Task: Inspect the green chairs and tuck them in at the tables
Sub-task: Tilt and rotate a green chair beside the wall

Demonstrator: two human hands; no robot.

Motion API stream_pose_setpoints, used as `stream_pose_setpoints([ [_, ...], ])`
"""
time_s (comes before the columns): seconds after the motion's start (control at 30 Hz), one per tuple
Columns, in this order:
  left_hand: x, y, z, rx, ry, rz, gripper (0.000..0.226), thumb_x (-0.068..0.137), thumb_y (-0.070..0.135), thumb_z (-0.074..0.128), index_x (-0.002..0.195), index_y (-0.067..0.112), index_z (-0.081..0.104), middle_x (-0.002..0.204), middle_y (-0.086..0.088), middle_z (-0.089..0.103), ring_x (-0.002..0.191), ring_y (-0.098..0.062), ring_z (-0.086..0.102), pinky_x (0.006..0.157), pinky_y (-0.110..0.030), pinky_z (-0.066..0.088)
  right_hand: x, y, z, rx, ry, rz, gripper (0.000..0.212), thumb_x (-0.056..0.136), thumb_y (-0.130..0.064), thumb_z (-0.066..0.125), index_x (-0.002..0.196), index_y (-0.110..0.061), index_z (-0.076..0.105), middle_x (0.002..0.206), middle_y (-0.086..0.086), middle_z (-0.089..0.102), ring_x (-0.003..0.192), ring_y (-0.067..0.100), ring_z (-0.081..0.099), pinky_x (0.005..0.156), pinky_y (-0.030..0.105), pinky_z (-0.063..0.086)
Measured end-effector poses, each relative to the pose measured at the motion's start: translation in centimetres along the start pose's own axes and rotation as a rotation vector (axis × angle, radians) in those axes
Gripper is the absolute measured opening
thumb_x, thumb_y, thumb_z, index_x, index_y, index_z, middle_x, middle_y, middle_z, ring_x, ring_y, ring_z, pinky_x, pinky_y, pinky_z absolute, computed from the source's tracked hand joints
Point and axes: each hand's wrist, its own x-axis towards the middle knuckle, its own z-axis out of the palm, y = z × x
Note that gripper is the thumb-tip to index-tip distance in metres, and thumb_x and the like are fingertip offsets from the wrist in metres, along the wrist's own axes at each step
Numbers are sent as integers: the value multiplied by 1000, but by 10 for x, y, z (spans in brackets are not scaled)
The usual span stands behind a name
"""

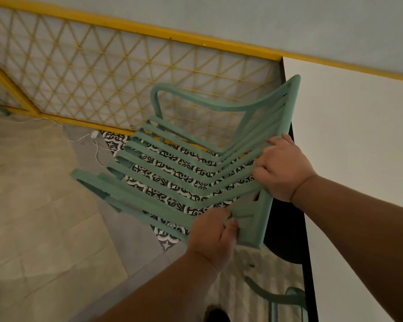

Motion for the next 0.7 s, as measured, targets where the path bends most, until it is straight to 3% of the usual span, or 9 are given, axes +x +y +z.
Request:
stream_pose_setpoints([
  [0.1, -1, -10, 8, -1, 80, -10, 68, 93, 72, 12, 67, 19, 44, 63, 1, 44, 59, -20, 45, 53, -37, 40, 0, -1, 3, 32, 49, -3, 70, 72, -53, 19, 71, -19, 80, 79, 3, 60, 126, 36, 49, 124, 46, 15],
  [0.2, 0, -9, 6, -17, 61, 15, 57, 89, 59, 23, 62, 15, 47, 58, -1, 46, 55, -24, 49, 50, -40, 41, -2, -4, 5, 40, 84, -2, 67, 72, -53, 20, 65, -17, 75, 75, 6, 62, 118, 35, 50, 119, 45, 20],
  [0.37, -4, -9, -5, -10, -18, 73, 46, 85, 58, 21, 62, 23, 41, 56, 1, 43, 55, -28, 50, 53, -39, 40, -8, -11, 6, 24, 90, 2, 64, 73, -54, 20, 60, -18, 72, 71, 6, 60, 113, 34, 50, 115, 47, 26],
  [0.53, -16, -20, -13, -8, -75, 108, 49, 87, 60, 19, 59, 24, 36, 55, 1, 39, 53, -31, 49, 51, -41, 42, -21, -30, 6, 33, 105, 43, 42, 76, -53, 19, 47, -29, 38, 63, -1, 48, 97, 29, 46, 106, 44, 29],
  [0.6, -23, -24, -18, -10, -94, 132, 51, 89, 65, 17, 58, 27, 33, 55, 4, 37, 54, -27, 46, 52, -37, 39, -27, -38, 7, 26, 101, 74, 45, 75, -53, 17, 50, -28, 45, 63, -2, 46, 96, 27, 43, 109, 45, 29],
  [0.7, -33, -33, -32, 2, -121, 132, 61, 87, 81, 6, 59, 33, 31, 55, 11, 34, 54, -11, 39, 53, -25, 27, -31, -54, 7, -32, 65, 93, 66, 77, -53, 13, 66, -24, 71, 70, 2, 48, 95, 26, 39, 112, 48, 29],
])
